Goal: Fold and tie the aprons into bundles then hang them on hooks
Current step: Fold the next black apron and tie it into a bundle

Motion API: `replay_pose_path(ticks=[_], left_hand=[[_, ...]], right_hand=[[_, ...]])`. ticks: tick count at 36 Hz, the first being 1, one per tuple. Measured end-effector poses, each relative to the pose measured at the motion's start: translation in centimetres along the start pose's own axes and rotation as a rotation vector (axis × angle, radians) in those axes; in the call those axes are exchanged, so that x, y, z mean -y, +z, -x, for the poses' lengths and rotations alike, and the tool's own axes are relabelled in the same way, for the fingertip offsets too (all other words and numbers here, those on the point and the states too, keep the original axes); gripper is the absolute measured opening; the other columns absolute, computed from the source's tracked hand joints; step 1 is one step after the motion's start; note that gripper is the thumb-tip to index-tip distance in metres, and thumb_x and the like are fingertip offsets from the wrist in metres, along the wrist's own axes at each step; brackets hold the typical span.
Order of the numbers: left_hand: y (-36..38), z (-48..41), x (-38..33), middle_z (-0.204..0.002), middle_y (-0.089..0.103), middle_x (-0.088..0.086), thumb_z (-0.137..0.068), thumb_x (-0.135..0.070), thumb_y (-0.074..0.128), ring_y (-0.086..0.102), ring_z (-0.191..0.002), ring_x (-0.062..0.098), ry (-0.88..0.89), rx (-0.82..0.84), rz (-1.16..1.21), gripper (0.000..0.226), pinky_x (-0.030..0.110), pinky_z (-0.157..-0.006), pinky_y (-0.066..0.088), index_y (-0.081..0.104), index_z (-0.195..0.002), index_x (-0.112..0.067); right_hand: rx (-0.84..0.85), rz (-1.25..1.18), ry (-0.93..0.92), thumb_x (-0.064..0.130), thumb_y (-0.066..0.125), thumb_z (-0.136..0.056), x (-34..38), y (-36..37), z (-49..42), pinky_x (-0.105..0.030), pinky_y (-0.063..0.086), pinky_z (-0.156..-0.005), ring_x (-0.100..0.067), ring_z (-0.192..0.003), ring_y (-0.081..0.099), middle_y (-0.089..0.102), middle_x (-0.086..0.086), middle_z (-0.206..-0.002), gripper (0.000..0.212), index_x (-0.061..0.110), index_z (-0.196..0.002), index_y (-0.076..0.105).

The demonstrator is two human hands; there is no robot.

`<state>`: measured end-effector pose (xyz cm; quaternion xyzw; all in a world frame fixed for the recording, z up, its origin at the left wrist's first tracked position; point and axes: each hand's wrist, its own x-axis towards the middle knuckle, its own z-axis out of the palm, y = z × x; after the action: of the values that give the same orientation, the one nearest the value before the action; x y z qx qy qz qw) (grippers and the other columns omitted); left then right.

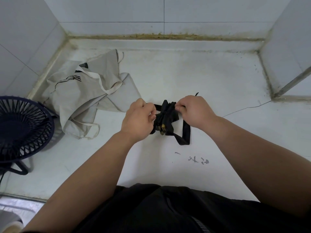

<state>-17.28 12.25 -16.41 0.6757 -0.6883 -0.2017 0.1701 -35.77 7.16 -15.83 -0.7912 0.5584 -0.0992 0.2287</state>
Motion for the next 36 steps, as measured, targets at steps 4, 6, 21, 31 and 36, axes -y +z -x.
replay_pose_path(ticks=[4, 6, 21, 31, 36], left_hand=[[0.2, 0.5, 0.0, -0.091, 0.034, -0.006, -0.093, -0.008, 0.049, 0.038, -0.093, 0.017, 0.004, 0.012, -0.017, 0.011, 0.037, -0.078, 0.047, 0.056, -0.091, -0.017], [0.3, 0.6, 0.0, -0.091, 0.034, -0.006, -0.092, -0.006, 0.049, 0.040, -0.093, 0.018, -0.009, 0.018, -0.013, 0.013, 0.037, -0.078, 0.048, 0.054, -0.089, -0.018], [-0.2, 1.4, -0.3, -0.104, 0.049, -0.003, -0.097, -0.024, 0.049, 0.052, -0.070, 0.002, -0.108, 0.108, 0.281, 0.011, 0.015, -0.064, 0.039, 0.050, -0.086, -0.029], [0.4, 1.9, -4.5, -0.065, 0.064, 0.004, -0.089, -0.022, 0.054, 0.056, -0.052, 0.015, -0.363, 0.172, 0.441, 0.020, 0.020, -0.048, 0.043, 0.061, -0.076, -0.008], [0.4, 2.6, -6.3, -0.061, 0.063, 0.008, -0.091, -0.020, 0.054, 0.055, -0.056, 0.022, -0.519, 0.069, 0.884, 0.023, 0.021, -0.045, 0.037, 0.061, -0.075, -0.006]], right_hand=[[0.026, -0.027, 0.032, 0.017, 0.048, -0.097, -0.3, 0.2, 0.2, -0.036, 0.045, -0.088, -0.027, -0.101, 0.059, 0.067, -0.008, -0.106, 0.024, 0.007, -0.102, 0.069], [0.023, -0.055, 0.054, 0.018, 0.049, -0.097, -0.4, 0.5, 0.3, -0.034, 0.044, -0.090, -0.025, -0.104, 0.058, 0.067, -0.006, -0.108, 0.023, 0.010, -0.106, 0.069], [0.099, -0.408, 0.098, 0.021, 0.052, -0.096, 1.2, -0.8, 0.8, -0.027, 0.042, -0.076, -0.020, -0.087, 0.056, 0.065, -0.013, -0.101, 0.027, -0.002, -0.099, 0.066], [0.236, -0.914, 0.238, 0.024, 0.055, -0.096, 2.0, -2.1, 3.5, -0.037, 0.053, -0.093, -0.010, -0.078, 0.056, 0.055, 0.003, -0.093, 0.008, 0.018, -0.099, 0.059], [0.124, -0.830, 0.300, 0.028, 0.072, -0.081, -0.1, -3.2, 5.4, -0.033, 0.049, -0.091, -0.023, -0.119, 0.050, 0.026, 0.006, -0.144, 0.087, 0.032, -0.148, 0.015]])
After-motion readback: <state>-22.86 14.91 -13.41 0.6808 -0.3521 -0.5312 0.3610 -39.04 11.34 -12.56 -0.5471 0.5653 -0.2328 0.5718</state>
